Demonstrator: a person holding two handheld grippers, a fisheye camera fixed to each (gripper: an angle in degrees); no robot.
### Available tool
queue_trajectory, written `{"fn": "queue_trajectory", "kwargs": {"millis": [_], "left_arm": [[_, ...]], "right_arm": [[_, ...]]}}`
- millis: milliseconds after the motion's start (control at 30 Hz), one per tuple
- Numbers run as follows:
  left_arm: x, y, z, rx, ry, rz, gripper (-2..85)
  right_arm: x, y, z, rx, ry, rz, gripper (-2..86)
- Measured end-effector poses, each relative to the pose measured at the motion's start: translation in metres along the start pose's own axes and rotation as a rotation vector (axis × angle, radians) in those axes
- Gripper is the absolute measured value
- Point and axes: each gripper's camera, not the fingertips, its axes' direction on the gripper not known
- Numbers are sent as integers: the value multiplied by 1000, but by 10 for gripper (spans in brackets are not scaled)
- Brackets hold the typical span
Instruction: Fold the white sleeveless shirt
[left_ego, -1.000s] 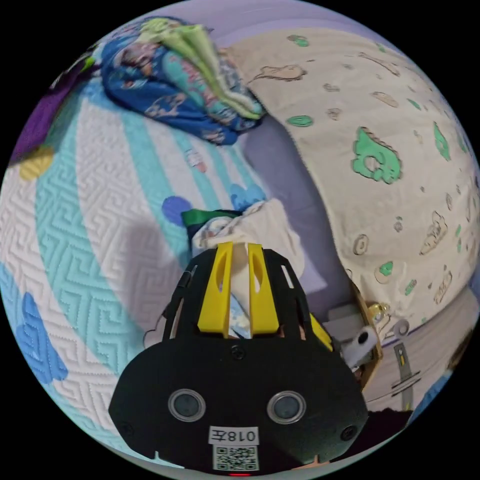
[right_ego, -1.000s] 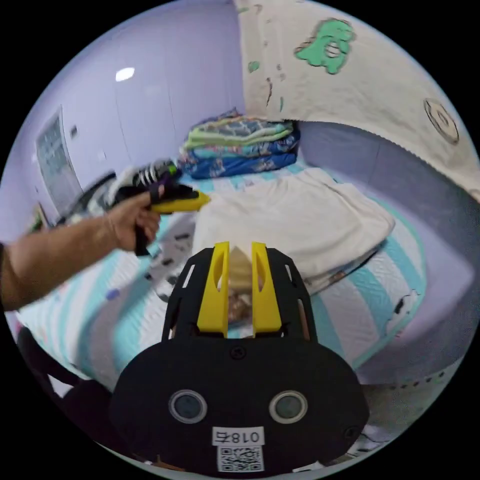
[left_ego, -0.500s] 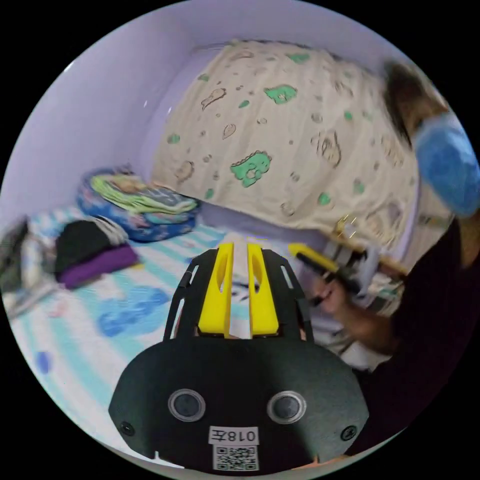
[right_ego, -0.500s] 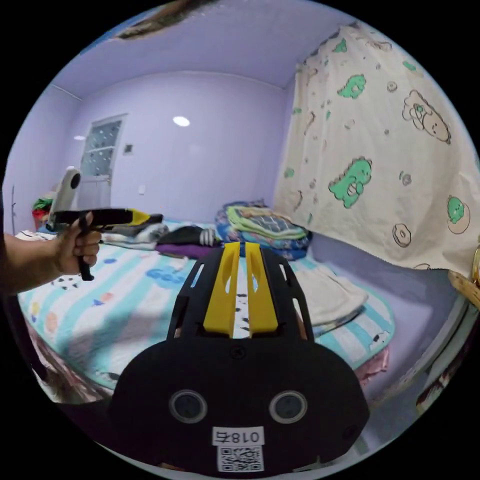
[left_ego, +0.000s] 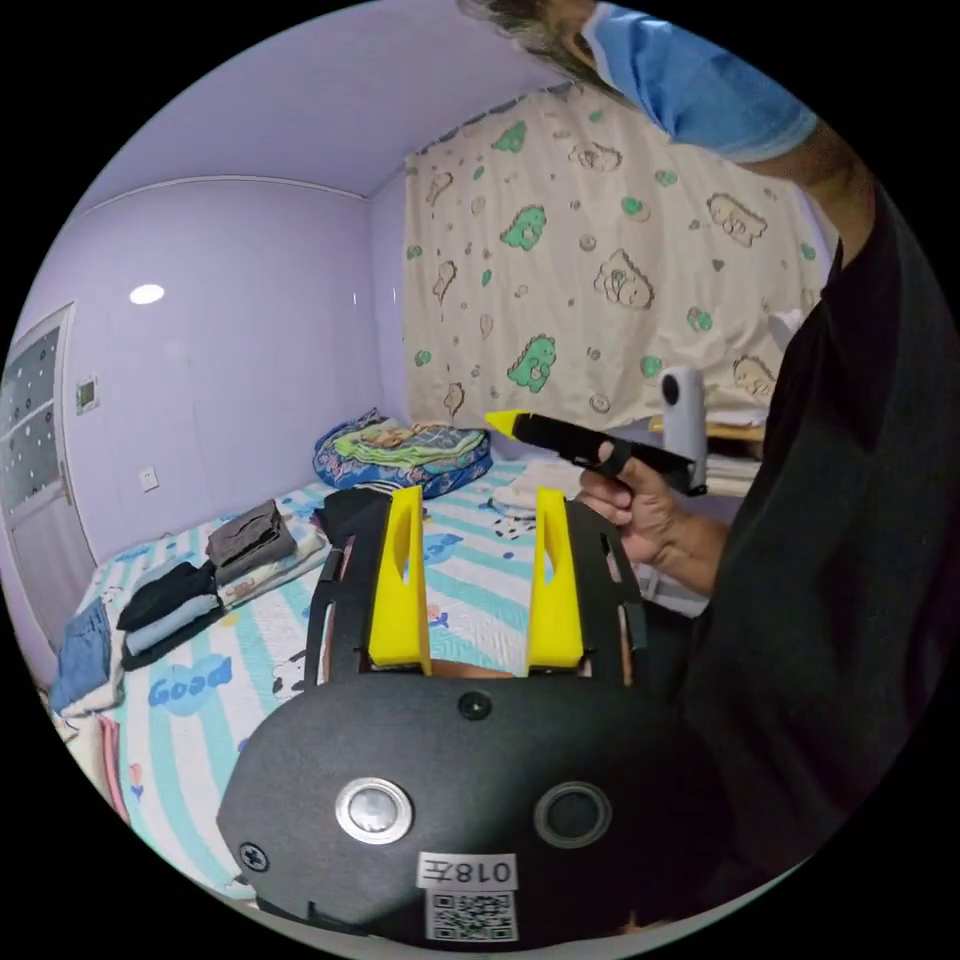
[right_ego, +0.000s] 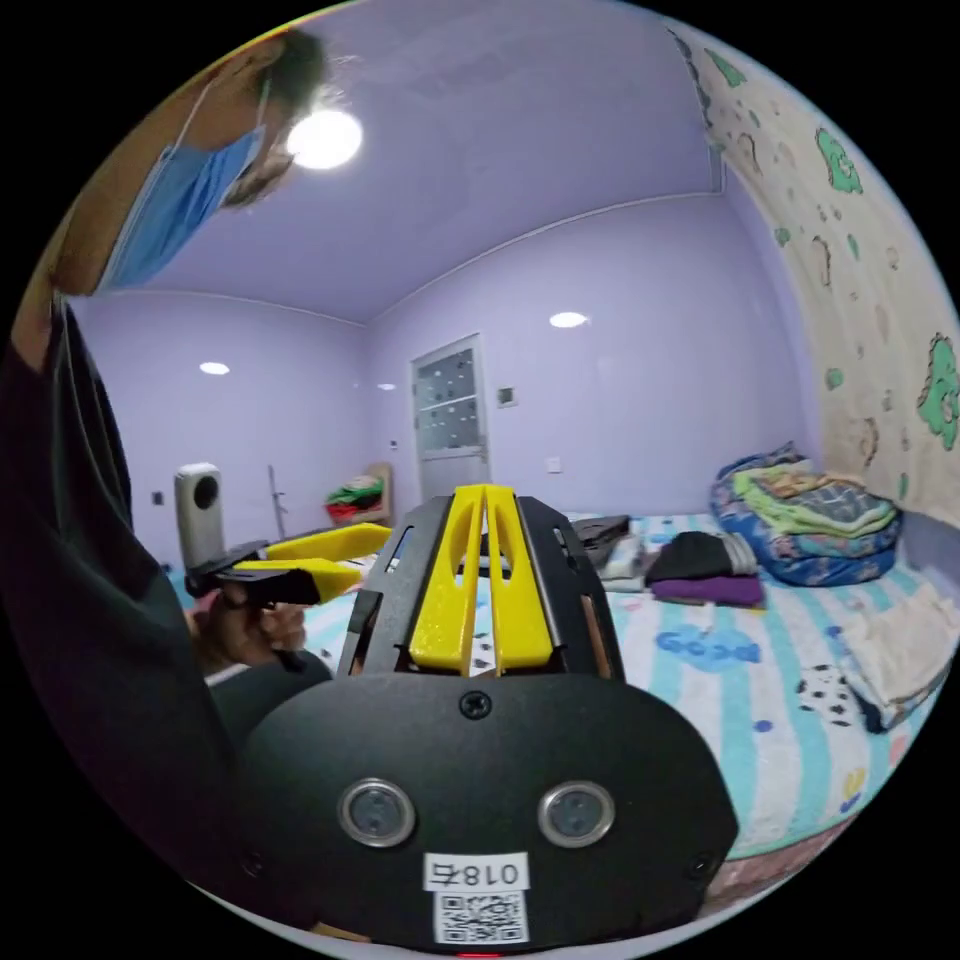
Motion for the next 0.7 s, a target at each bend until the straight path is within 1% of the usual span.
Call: {"fn": "queue_trajectory", "kwargs": {"millis": [67, 100, 133, 167, 233, 267, 333, 400, 467, 500, 533, 600, 633, 667, 700], "left_arm": [[-11, 21, -44, 46, 42, -41, 128], [-17, 36, -72, 64, 44, -51, 108], [-22, 51, -97, 59, 2, -46, 43], [-24, 58, -108, 47, -42, -49, 11], [-37, 88, -152, 32, -212, -78, -3], [-42, 96, -164, 45, -241, -95, -4], [-69, 135, -215, 157, -355, -230, -6], [-96, 167, -249, 230, -439, -345, -3], [-127, 199, -276, 312, -433, -411, 8], [-154, 221, -290, 365, -391, -472, 62], [-187, 243, -301, 394, -316, -550, 98], [-235, 279, -315, 462, -223, -658, 115], [-261, 304, -324, 505, -227, -702, 114], [-272, 316, -328, 510, -248, -717, 99], [-292, 339, -335, 498, -302, -761, 69]], "right_arm": [[-31, 7, 41, -37, -141, 60, -3], [-38, 9, 52, -50, -174, 76, -3], [-51, 14, 74, -75, -237, 109, -4], [-63, 19, 95, -99, -290, 134, -4], [-83, 25, 128, -142, -328, 142, -4], [-95, 28, 150, -166, -340, 134, -4], [-113, 33, 184, -203, -354, 128, -4], [-129, 39, 218, -242, -359, 126, -4], [-146, 47, 267, -291, -369, 123, -4], [-150, 48, 279, -303, -372, 121, -4], [-158, 50, 305, -324, -374, 110, -4], [-169, 49, 348, -358, -365, 79, -4], [-177, 46, 379, -378, -365, 51, -4], [-184, 42, 410, -398, -363, 20, -4], [-188, 40, 427, -408, -362, 4, -4]]}}
